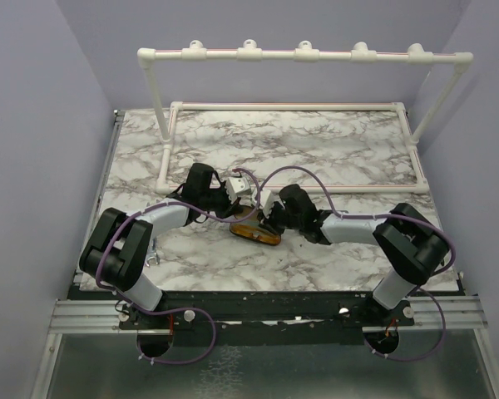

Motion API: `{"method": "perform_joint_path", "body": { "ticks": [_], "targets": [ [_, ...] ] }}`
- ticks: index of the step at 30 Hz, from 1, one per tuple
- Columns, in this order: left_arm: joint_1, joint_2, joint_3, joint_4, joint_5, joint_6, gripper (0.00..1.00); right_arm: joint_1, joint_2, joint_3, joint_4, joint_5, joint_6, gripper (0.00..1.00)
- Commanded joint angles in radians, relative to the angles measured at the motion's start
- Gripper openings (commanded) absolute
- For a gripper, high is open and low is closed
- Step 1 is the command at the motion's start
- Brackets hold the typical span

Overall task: Organize the sunglasses
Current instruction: Adjust the sunglasses in the sunglasses case.

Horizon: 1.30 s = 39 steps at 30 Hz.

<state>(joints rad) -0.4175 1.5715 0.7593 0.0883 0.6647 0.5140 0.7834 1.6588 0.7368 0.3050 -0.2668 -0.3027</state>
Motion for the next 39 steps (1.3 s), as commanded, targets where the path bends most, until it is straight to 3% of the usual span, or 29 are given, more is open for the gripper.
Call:
{"method": "perform_joint_path", "body": {
  "ticks": [1,6,12,15,19,22,28,33,39],
  "targets": [
    [-0.011,-0.013,0.002,-0.020,0.016,0.020,0.00,-0.004,-0.034,0.030,-0.013,-0.016,0.021,0.24],
    [-0.011,-0.010,0.004,-0.019,0.012,0.017,0.00,-0.003,-0.143,0.037,-0.127,-0.002,0.019,0.29],
    [-0.012,-0.008,0.005,-0.020,0.010,0.015,0.00,0.008,-0.267,0.000,-0.278,0.000,0.032,0.42],
    [-0.011,-0.008,0.006,-0.022,0.001,0.015,0.00,0.026,-0.304,0.001,-0.352,0.019,0.126,0.51],
    [-0.011,-0.011,0.003,-0.022,0.000,0.018,0.00,0.055,-0.400,-0.096,-0.276,0.068,0.310,0.58],
    [-0.011,-0.008,0.009,-0.026,0.003,0.020,0.00,0.097,-0.406,-0.142,-0.277,0.180,0.404,0.58],
    [-0.012,-0.007,0.009,-0.030,0.004,0.023,0.00,0.166,-0.312,-0.126,-0.248,0.312,0.402,0.59],
    [-0.012,-0.030,-0.011,-0.030,0.019,0.047,0.00,0.167,-0.300,-0.131,-0.165,0.291,0.399,0.55],
    [-0.014,-0.036,-0.018,-0.029,0.020,0.054,0.00,0.166,-0.323,-0.110,-0.179,0.244,0.389,0.56]
  ]
}}
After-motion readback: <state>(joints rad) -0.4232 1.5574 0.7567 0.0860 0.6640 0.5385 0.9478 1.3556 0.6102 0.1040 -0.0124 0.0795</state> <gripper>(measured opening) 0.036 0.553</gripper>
